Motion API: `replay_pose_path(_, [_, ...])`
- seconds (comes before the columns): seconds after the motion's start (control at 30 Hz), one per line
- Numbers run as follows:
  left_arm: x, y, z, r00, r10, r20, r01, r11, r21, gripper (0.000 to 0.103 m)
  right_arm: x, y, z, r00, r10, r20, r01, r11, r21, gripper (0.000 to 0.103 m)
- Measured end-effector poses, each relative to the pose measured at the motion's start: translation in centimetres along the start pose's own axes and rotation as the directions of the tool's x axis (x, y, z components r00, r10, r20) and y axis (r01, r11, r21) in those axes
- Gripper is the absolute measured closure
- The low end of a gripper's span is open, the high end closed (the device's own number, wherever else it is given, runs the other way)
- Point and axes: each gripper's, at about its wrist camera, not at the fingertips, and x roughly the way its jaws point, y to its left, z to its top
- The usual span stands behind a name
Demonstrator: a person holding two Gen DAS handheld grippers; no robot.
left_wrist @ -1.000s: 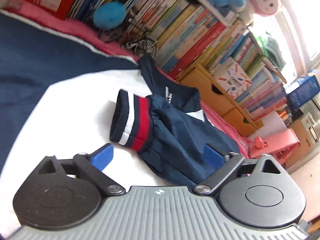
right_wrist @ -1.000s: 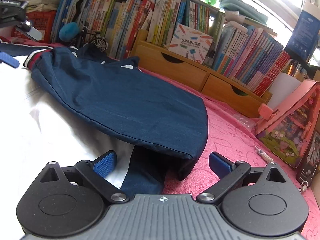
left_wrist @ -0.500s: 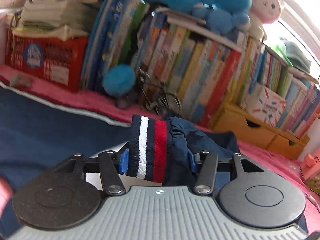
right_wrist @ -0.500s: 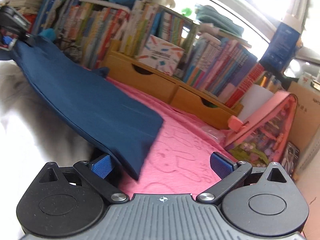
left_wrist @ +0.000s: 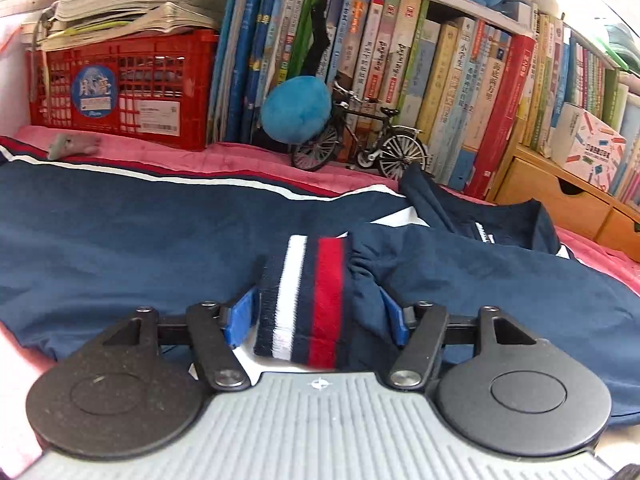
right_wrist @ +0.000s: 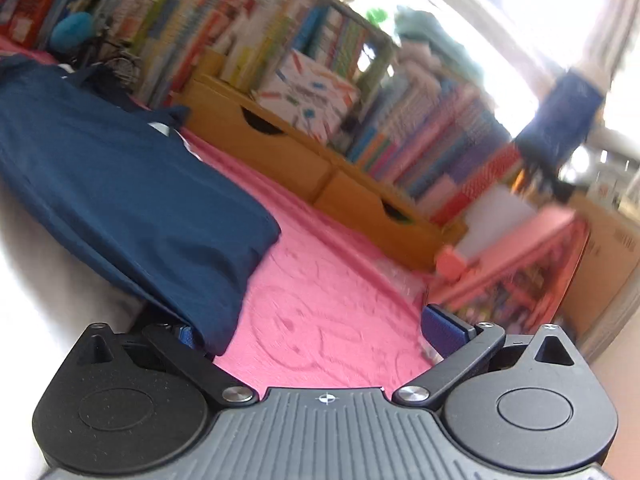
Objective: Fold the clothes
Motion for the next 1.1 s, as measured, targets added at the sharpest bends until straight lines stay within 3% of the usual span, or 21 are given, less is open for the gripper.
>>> replay_pose_path(0.07, [0.3, -0.8, -0.1, 1.000, 0.026, -0.015, -0.026, 0.998, 0.051, 0.031, 0.5, -1.0, -0.4, 0.999, 0.033, -0.030, -0.032, 0.998, 0.045, 0.001])
replay_pose_path(0.17, [0.7, -1.7, -0.2, 0.998, 0.056, -0.030, -0.052, 0.993, 0.107, 0.029, -0.6, 0.1, 0.0, 1.000, 0.015, -0.006, -0.015, 0.999, 0.035, 0.003])
replay_pose_path(0.23, [0.9, -2.0, -0.3, 0.997, 0.063, -0.035, -0.058, 0.991, 0.122, 0.025, -1.5, 1.1, 0.9, 0.994, 0.102, 0.025, -0.103, 0.994, 0.040, 0.003])
replay_pose_path(0.33, [1.2, -2.3, -0.4, 0.996, 0.074, -0.042, -0.068, 0.987, 0.143, 0.024, -2.1, 3.5, 2.5, 0.985, 0.162, 0.059, -0.162, 0.987, -0.006, 0.003])
replay_pose_path(0.47, [1.1, -2.5, -0.3, 0.996, 0.084, -0.043, -0.077, 0.986, 0.146, 0.022, -0.9, 5.1, 2.0, 0.997, 0.037, 0.066, -0.027, 0.989, -0.145, 0.003])
replay_pose_path(0.53, [1.1, -2.5, -0.3, 0.996, 0.078, -0.045, -0.071, 0.987, 0.144, 0.022, 0.3, 3.0, 0.4, 0.997, -0.024, 0.067, 0.034, 0.987, -0.154, 0.004])
replay_pose_path(0.6, [1.2, -2.5, -0.2, 0.997, 0.048, -0.057, -0.039, 0.987, 0.154, 0.012, 1.5, 0.1, -1.2, 0.997, -0.049, 0.059, 0.056, 0.990, -0.132, 0.001])
replay_pose_path(0.67, [1.3, -2.8, -0.3, 0.997, 0.043, -0.065, -0.031, 0.984, 0.176, 0.008, 2.6, -1.9, -1.3, 1.000, 0.023, -0.001, -0.023, 0.998, -0.059, 0.001])
replay_pose_path(0.83, [1.3, -2.9, -0.2, 0.996, 0.052, -0.067, -0.039, 0.983, 0.178, 0.008, 1.5, 0.2, -0.5, 0.998, -0.061, 0.014, 0.062, 0.983, -0.175, 0.001])
replay_pose_path(1.1, [1.3, -2.9, -0.2, 0.996, 0.051, -0.069, -0.038, 0.983, 0.180, 0.007, -1.9, 2.1, 1.2, 0.994, 0.044, 0.102, -0.025, 0.983, -0.182, 0.001])
